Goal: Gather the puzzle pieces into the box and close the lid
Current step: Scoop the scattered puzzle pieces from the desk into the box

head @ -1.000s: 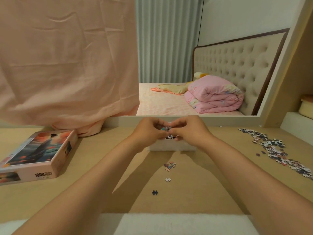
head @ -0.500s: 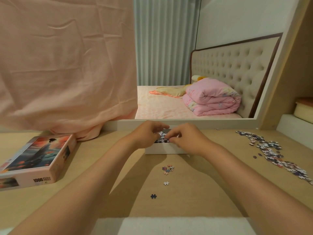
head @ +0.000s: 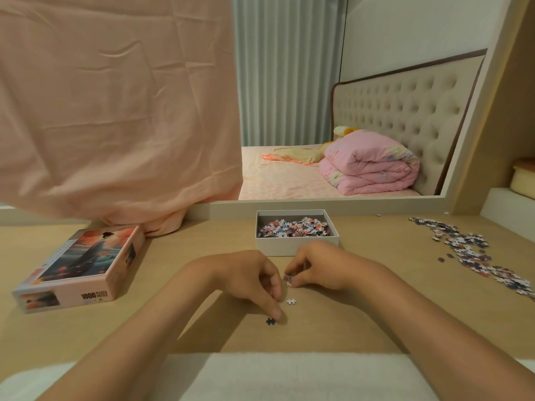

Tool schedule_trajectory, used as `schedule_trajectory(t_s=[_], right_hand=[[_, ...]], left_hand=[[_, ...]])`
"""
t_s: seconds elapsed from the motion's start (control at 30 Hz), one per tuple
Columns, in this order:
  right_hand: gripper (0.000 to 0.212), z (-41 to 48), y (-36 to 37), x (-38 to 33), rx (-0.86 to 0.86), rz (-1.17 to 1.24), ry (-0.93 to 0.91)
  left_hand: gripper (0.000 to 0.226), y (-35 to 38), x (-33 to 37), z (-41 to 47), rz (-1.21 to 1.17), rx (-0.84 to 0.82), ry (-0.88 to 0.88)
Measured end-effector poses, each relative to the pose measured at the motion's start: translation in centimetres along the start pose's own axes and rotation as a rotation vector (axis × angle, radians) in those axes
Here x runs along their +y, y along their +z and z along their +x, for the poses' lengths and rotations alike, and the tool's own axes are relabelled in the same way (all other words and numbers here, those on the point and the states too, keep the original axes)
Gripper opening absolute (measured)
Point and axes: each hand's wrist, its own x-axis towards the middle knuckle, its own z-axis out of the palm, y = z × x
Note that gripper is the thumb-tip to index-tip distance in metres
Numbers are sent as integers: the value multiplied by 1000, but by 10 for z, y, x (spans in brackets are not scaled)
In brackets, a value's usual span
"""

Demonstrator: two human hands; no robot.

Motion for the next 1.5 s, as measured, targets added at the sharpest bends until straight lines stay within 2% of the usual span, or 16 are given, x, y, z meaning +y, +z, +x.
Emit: schedule_trajectory(t_s=[0.23, 0.33, 0.43, 0.5, 0.63, 0.83, 1.0, 1.07, 1.13, 1.2, 1.27, 1.37, 1.43, 1.5], right_hand=[[8, -2, 2, 3, 47, 75, 37], [8, -5, -1, 5, 48, 88, 34], [19, -10, -8, 8, 24, 80, 51], [23, -12, -12, 13, 1, 52, 71], [14, -10, -12, 19, 21, 27, 68], [7, -9, -11, 17, -10, -39, 65], [6, -9, -11, 11, -58, -32, 63], [6, -7, -16, 9, 26, 18, 72], [9, 1, -25, 9, 206, 153, 92], [7, 12, -35, 10, 415, 194, 100], [4, 23, -40, 14, 515, 137, 124], [13, 38, -38, 20, 462, 52, 194], [17, 42, -37, 22, 398, 38, 185], [18, 41, -37, 21, 407, 44, 165]], left_hand=[[25, 10, -11, 5, 2, 51, 69], [30, 12, -19, 13, -21, 194, 105], [44, 15, -27, 24, 82, 364, 174], [47, 18, -31, 31, 97, 362, 228], [29, 20, -32, 36, 19, 348, 288], [14, 17, -25, 37, -41, 301, 245], [11, 13, -20, 39, -12, 241, 268], [10, 13, -22, 40, -28, 233, 276], [10, 13, -25, 41, -54, 247, 274], [8, 9, -28, 42, -79, 315, 273], [7, -1, -30, 44, -111, 420, 262], [7, -19, -30, 49, -208, 593, 247], [8, -27, -28, 58, -203, 707, 232], [7, -29, -27, 71, -192, 777, 201]])
